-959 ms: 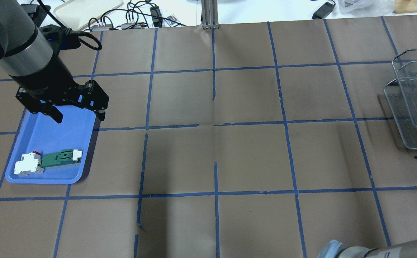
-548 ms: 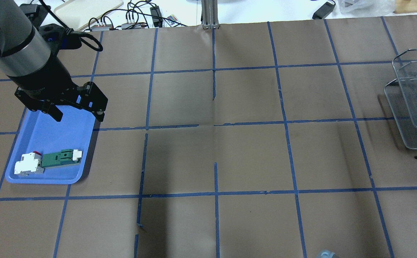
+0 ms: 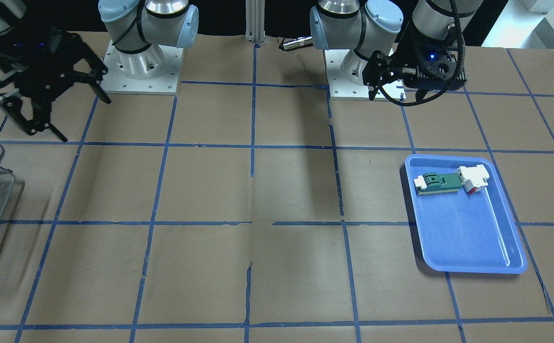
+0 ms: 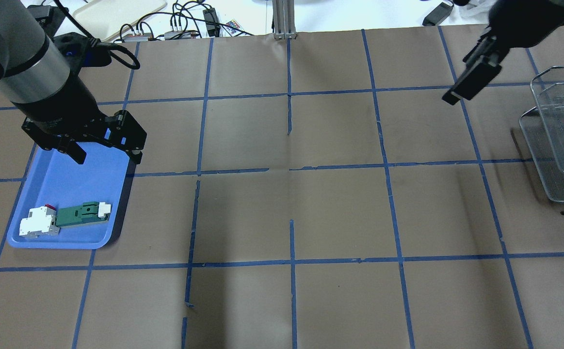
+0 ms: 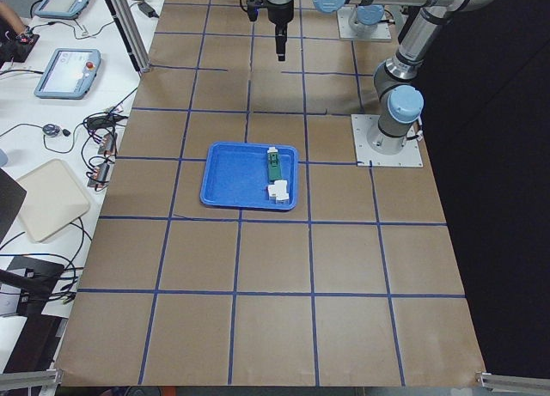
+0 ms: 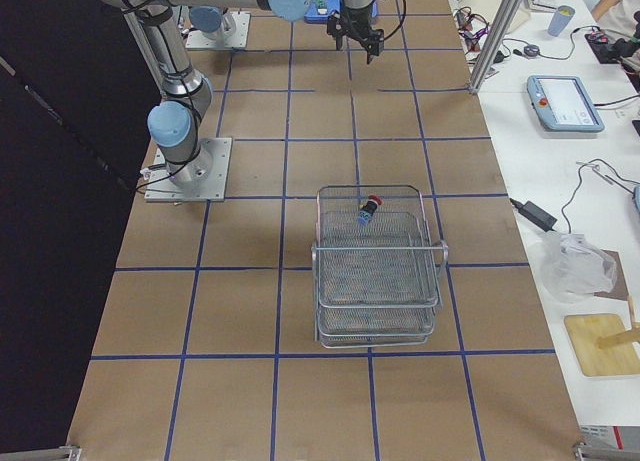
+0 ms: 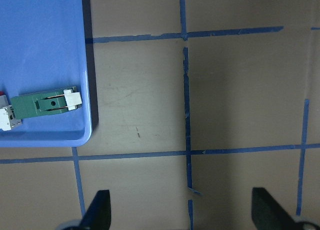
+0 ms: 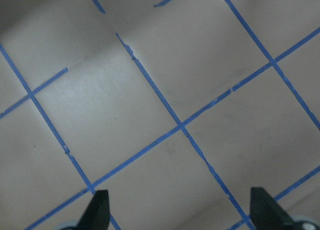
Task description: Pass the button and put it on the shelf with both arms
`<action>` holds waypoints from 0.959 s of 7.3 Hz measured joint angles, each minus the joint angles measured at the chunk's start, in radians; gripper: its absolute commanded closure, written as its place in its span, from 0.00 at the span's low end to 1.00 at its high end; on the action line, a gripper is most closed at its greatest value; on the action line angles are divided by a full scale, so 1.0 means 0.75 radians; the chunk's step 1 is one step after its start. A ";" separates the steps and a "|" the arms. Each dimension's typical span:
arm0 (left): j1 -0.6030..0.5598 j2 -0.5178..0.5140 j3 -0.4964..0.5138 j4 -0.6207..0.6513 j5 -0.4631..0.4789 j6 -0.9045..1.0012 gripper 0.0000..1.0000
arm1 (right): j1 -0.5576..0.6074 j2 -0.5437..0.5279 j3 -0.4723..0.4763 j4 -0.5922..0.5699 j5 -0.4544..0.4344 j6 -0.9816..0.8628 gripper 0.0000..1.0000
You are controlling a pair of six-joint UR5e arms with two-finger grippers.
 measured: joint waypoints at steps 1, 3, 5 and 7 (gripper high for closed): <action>0.001 0.000 0.000 0.001 0.000 -0.003 0.00 | 0.074 0.015 -0.001 -0.021 -0.042 0.233 0.00; 0.002 -0.001 0.000 0.002 0.000 -0.008 0.00 | 0.098 0.030 0.006 -0.022 -0.124 0.582 0.00; 0.002 -0.001 0.001 0.001 -0.003 -0.013 0.00 | 0.084 0.021 0.016 0.018 -0.156 0.834 0.00; 0.002 -0.002 0.001 0.001 -0.005 -0.016 0.00 | 0.083 0.010 0.017 0.005 -0.161 1.029 0.00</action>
